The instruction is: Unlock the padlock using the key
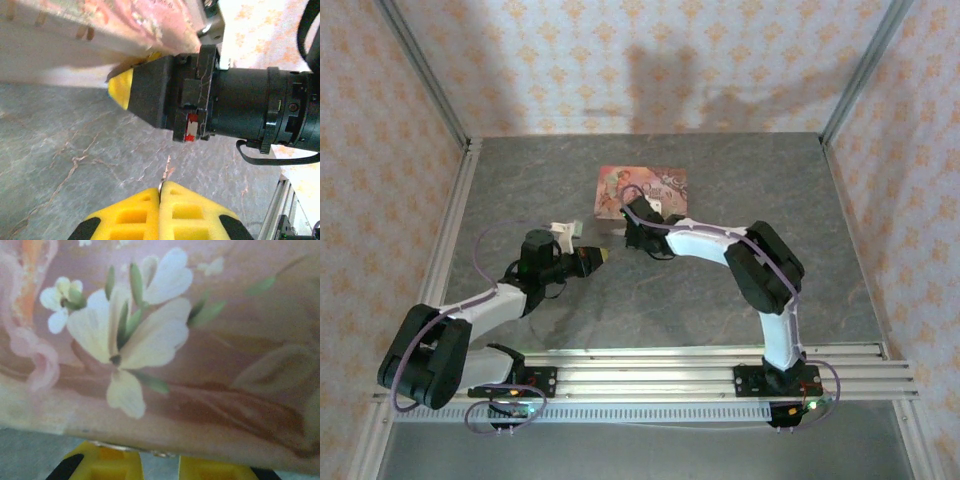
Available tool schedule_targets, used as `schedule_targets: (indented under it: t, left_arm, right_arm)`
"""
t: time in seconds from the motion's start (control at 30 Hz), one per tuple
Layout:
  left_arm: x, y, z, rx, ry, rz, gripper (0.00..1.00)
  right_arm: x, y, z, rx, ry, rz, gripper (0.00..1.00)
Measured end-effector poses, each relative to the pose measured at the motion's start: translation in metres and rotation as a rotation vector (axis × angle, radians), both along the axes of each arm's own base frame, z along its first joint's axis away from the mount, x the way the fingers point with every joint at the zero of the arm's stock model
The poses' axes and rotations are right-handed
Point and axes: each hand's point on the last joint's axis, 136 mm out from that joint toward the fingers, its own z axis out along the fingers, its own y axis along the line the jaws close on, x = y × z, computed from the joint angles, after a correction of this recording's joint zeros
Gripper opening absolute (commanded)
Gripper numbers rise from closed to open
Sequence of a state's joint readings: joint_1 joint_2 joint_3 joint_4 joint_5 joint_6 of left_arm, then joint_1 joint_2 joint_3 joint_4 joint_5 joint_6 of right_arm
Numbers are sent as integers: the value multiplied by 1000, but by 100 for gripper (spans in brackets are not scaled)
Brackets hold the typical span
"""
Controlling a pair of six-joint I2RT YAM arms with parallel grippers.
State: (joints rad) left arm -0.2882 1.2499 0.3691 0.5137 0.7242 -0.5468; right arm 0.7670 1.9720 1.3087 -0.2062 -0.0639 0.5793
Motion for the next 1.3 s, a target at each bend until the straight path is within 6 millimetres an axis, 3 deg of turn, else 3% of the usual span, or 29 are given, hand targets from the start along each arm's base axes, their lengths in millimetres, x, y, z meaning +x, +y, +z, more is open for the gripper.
schedule_targets:
  t: [0.23,0.6,1.07,1.3]
  left_arm:
    - [-4,-3,1,-23,-58,-27,0]
    - [-5,-6,5,-33,-141,-54,0]
    - [18,-15,-22,-127,-113,-38,0]
    - [25,-21,1,-174,-179,-56,0]
  right_arm:
    - [-14,6,6,145,102,5,0]
    - [-18,8,38,350,158,-11,0]
    - [-20,5,53,515,212,-47,0]
    - [-16,0,72,584,211,-60,0]
